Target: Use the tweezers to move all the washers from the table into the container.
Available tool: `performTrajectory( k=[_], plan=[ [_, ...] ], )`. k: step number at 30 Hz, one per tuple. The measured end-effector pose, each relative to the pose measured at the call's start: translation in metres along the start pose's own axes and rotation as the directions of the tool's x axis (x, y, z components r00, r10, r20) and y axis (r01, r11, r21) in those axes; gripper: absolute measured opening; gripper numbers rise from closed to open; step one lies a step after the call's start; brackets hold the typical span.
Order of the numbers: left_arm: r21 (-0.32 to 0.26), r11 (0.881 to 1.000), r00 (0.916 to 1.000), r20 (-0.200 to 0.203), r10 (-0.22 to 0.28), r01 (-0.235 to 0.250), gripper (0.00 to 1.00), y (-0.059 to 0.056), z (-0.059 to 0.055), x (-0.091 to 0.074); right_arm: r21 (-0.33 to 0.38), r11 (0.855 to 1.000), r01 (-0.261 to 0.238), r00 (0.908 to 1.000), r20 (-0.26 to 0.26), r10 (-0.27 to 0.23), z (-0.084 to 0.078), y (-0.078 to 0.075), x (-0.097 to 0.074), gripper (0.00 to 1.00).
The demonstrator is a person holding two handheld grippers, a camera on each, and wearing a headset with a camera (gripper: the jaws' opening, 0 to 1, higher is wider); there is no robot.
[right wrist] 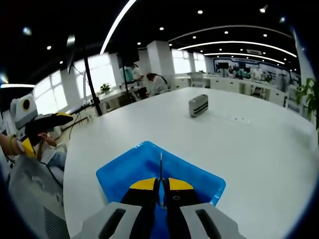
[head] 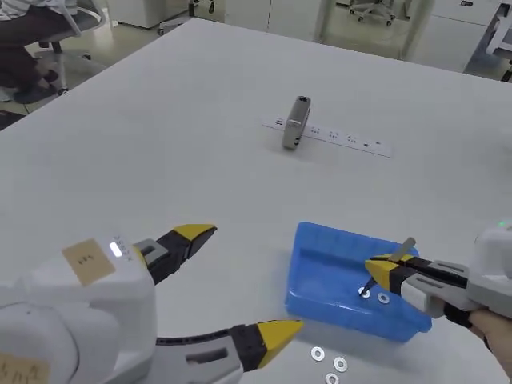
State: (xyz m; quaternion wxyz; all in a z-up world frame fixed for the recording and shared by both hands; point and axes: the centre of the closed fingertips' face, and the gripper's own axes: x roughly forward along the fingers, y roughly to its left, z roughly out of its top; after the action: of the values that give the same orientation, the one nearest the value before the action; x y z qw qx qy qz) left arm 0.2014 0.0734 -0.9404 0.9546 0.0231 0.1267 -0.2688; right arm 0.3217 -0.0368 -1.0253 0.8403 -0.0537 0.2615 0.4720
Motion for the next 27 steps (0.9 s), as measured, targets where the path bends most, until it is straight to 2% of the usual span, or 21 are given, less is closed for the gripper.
performTrajectory(
  k=[6, 10, 18, 27],
  plan=[
    [0.000, 1.000, 1.0000, 0.000, 0.006, -0.006, 0.76, 0.001, 0.000, 0.000, 0.000, 1.000, 0.002, 0.9999, 0.014, -0.002, 0.002, -0.001, -0.002, 0.03],
    [-0.002, 1.000, 1.0000, -0.003, 0.006, -0.006, 0.76, 0.002, -0.001, 0.000, 0.024, 1.000, 0.007, 0.9982, 0.059, -0.008, 0.013, -0.001, -0.010, 0.04],
    [0.002, 1.000, 1.0000, -0.008, -0.002, 0.002, 0.76, 0.000, -0.002, 0.001, 0.060, 0.998, -0.003, 0.9918, 0.128, -0.005, 0.027, 0.012, -0.028, 0.04],
    [0.002, 1.000, 0.9999, -0.013, -0.002, 0.002, 0.76, 0.000, -0.003, 0.001, 0.072, 0.995, -0.064, 0.9808, 0.189, 0.049, 0.037, 0.039, -0.049, 0.04]
  ],
)
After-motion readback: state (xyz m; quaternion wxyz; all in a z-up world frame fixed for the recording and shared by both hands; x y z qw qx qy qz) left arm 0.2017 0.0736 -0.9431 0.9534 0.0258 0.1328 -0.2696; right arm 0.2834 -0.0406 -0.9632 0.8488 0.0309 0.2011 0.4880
